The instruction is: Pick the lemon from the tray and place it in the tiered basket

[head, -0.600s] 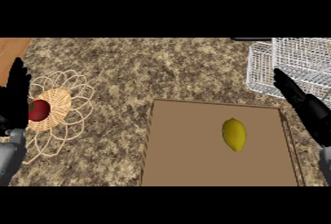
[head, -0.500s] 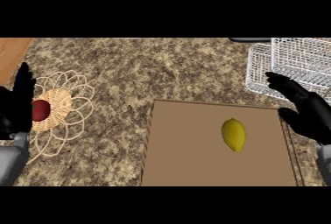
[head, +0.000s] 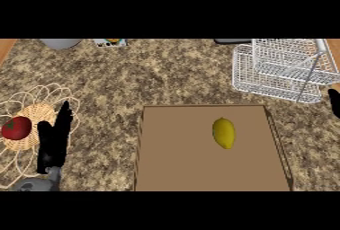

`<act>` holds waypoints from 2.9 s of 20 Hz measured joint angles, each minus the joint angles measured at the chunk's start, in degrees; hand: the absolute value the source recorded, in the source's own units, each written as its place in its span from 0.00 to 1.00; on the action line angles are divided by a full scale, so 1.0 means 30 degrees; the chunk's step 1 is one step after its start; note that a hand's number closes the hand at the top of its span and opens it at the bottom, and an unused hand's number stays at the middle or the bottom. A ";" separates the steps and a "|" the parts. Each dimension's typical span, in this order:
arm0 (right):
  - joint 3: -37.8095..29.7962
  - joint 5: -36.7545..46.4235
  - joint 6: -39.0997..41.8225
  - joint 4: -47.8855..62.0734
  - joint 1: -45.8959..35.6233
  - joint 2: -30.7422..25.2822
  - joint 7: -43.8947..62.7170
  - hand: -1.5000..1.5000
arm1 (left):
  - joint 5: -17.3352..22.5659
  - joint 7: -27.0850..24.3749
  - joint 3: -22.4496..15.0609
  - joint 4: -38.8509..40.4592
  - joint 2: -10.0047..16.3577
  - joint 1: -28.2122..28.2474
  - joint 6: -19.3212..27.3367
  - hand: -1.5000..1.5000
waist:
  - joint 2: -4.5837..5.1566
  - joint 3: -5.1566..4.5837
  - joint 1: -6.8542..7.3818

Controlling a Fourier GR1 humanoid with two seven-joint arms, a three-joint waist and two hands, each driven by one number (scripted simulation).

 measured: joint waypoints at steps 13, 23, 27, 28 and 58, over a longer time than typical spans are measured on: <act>0.5171 0.6680 -0.1084 -0.8586 0.7971 0.3031 0.6564 0.00 | -0.0610 -0.1823 -0.1525 -0.1632 -0.1267 0.1595 -0.0509 0.50 | 0.0191 -0.0113 0.1455; 0.8092 1.3366 0.5254 -1.1833 0.8882 0.0478 1.5901 0.00 | -0.0919 -0.1785 -0.1980 -0.1466 -0.1676 0.1140 -0.0709 0.50 | 0.0454 -0.0187 0.2168; 0.9343 1.6129 0.6990 -1.2110 0.7299 0.1167 1.7899 0.00 | -0.0977 -0.1911 -0.2098 -0.1509 -0.1776 0.1132 -0.0893 0.50 | 0.0450 -0.0163 0.2507; 0.9647 1.6704 0.7364 -1.2012 0.6919 0.1427 1.8227 0.00 | -0.0986 -0.1835 -0.2084 -0.1467 -0.1785 0.1119 -0.0893 0.50 | 0.0442 -0.0150 0.2509; 0.9533 1.9033 1.3453 -0.2326 -0.0636 0.6611 2.0012 0.00 | -0.1347 -0.2185 -0.1792 -0.1446 -0.2279 0.1710 -0.0974 0.50 | 0.0310 0.0026 0.2157</act>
